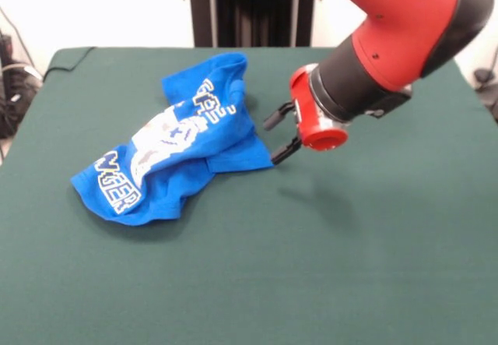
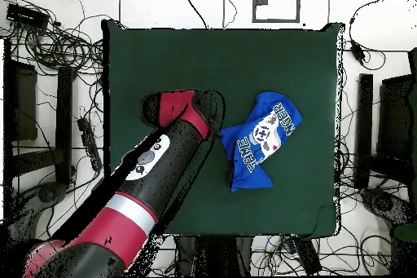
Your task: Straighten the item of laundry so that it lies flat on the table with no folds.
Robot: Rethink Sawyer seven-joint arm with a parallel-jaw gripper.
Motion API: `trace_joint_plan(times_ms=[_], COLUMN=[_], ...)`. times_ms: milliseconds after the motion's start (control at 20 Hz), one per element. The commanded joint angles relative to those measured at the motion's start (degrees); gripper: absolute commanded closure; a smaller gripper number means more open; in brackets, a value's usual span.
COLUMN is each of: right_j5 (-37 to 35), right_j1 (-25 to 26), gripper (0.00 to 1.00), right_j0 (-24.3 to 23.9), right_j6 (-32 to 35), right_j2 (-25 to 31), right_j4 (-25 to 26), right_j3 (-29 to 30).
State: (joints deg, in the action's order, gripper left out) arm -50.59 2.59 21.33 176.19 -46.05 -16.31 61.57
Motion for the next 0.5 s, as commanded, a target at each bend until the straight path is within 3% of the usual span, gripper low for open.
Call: trace_joint_plan(times_ms=[50,500], right_j5=[8.6,18.0], right_j1=[1.1,1.7], gripper=[0.0,0.0], right_j0=[1.2,1.0], right_j6=[12.6,12.9], right_j2=[7.8,11.9], right_j4=[-2.9,-5.8], right_j3=[7.7,10.9])
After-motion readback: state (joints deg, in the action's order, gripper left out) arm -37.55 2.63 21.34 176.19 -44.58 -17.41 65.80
